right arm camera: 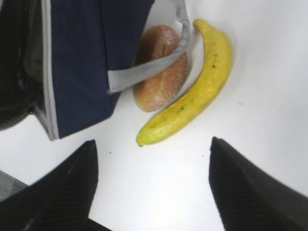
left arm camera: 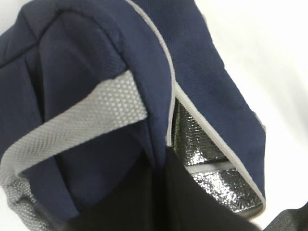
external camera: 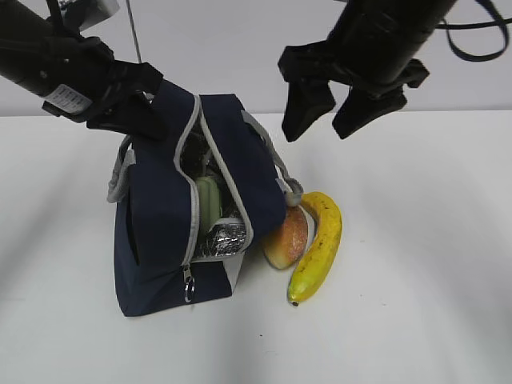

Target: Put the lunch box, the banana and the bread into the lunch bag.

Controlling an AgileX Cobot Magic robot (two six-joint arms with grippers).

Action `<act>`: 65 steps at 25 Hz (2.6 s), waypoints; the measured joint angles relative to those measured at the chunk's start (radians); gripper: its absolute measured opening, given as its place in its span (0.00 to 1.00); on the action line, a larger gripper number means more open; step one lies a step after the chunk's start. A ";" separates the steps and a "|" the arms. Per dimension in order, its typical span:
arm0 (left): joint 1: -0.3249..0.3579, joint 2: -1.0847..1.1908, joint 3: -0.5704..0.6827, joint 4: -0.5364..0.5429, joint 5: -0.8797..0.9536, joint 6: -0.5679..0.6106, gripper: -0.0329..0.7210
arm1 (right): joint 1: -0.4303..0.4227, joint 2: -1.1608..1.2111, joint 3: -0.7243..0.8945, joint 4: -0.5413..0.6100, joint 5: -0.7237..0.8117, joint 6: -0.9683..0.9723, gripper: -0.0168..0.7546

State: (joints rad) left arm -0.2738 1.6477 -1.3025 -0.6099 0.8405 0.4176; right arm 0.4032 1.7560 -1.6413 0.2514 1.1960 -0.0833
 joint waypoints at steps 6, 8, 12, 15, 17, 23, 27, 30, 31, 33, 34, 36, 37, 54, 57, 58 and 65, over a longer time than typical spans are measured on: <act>0.000 0.000 0.000 0.003 0.007 0.000 0.04 | 0.000 -0.247 0.318 -0.085 -0.211 0.039 0.71; 0.000 0.000 0.000 0.003 0.008 0.000 0.04 | 0.000 -0.304 0.415 -0.100 -0.265 0.047 0.71; 0.000 0.000 0.000 0.003 0.012 0.000 0.04 | 0.000 -0.344 0.565 -0.104 -0.318 0.100 0.71; 0.000 0.000 0.000 0.004 0.015 0.000 0.04 | 0.000 -0.326 0.642 -0.106 -0.395 0.182 0.71; 0.000 0.000 0.000 0.004 0.020 0.000 0.04 | 0.000 -0.288 0.663 -0.106 -0.474 0.226 0.71; 0.000 0.000 0.000 0.004 0.030 0.000 0.04 | 0.000 -0.114 0.641 -0.071 -0.643 0.254 0.71; 0.000 0.000 0.000 0.004 0.034 0.000 0.04 | -0.007 0.017 0.556 -0.067 -0.632 0.260 0.71; 0.000 0.000 0.000 0.004 0.040 0.000 0.04 | -0.038 0.081 0.492 -0.062 -0.596 0.285 0.71; 0.000 0.000 0.000 0.004 0.041 0.000 0.04 | -0.052 0.097 0.474 -0.062 -0.590 0.291 0.71; 0.000 0.000 0.000 0.004 0.045 0.000 0.04 | -0.080 0.120 0.444 -0.062 -0.574 0.298 0.71; 0.000 0.000 0.000 0.004 0.046 0.000 0.04 | -0.090 0.132 0.428 -0.062 -0.566 0.298 0.71; 0.000 0.000 0.000 0.004 0.046 0.000 0.04 | -0.096 0.153 0.397 -0.062 -0.544 0.298 0.71; 0.000 0.000 0.000 0.004 0.046 0.000 0.04 | -0.096 0.165 0.382 -0.062 -0.536 0.298 0.71; 0.000 0.000 0.000 0.006 0.047 0.000 0.04 | -0.096 0.325 0.242 -0.059 -0.413 0.281 0.60; 0.000 0.000 0.000 0.007 0.047 0.000 0.04 | -0.096 0.330 0.226 -0.055 -0.399 0.272 0.42; 0.000 0.000 0.000 0.007 0.047 0.000 0.04 | -0.096 0.332 0.218 -0.059 -0.386 0.270 0.39; 0.000 0.000 0.000 0.010 0.049 0.000 0.04 | -0.096 0.328 0.097 -0.313 -0.211 0.313 0.39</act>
State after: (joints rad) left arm -0.2738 1.6477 -1.3025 -0.6004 0.8893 0.4176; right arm 0.3076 2.0837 -1.5448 -0.0616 0.9848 0.2296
